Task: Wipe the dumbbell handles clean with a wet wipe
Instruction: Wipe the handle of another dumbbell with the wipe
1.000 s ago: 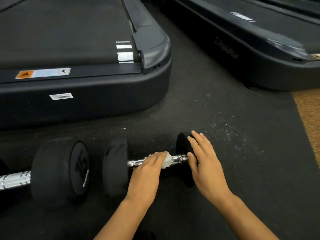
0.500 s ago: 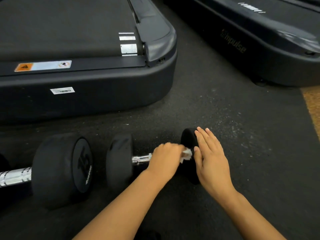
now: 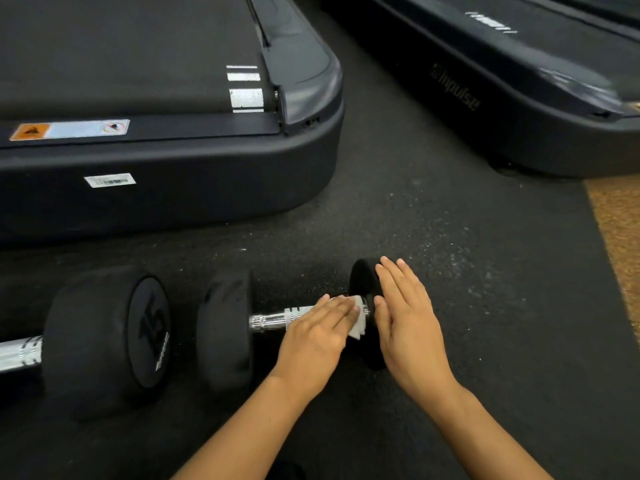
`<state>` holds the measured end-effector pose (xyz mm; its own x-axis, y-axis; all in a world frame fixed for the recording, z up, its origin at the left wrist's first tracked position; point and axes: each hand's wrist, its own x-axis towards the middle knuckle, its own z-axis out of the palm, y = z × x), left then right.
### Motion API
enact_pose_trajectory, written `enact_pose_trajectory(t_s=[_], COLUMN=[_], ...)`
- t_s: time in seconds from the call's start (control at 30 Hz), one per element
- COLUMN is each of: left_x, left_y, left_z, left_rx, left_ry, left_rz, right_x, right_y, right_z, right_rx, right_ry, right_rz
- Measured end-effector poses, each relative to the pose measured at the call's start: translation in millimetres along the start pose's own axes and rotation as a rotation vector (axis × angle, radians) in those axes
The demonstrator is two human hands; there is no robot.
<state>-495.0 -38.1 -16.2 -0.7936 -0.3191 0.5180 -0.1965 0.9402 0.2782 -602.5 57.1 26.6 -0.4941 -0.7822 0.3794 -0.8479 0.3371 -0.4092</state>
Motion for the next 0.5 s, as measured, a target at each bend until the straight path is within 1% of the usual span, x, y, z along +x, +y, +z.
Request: enact_pose_trajectory(t_s=[0.1,0.2,0.3,0.4,0.47,0.5], left_x=[4,1,-8,1,16,25], left_y=[9,2,-4,8,11,11], left_z=[5,3,-2,-1,-5,-10], left_rx=[-0.002,0.006,0.035,0.012,-0.007,-0.017], left_ry=[-0.017,-0.038,-0.012,-0.095,-0.158,-0.229], left_rz=[0.0,0.015,0.027,-0.021,-0.097,-0.165], right_x=[-1,-2,-3,-3,-2,-1], right_y=[1,1,2,1,1,0], right_z=[1,1,1,3,2,1], right_rx=[-0.011,-0.012,-0.012,-0.021,-0.018,-0.016], right_ry=[0.017,0.011,0.022,0.022,0.016,0.011], right_rz=[-0.004,-0.009,-0.013,-0.006,-0.003,-0.001])
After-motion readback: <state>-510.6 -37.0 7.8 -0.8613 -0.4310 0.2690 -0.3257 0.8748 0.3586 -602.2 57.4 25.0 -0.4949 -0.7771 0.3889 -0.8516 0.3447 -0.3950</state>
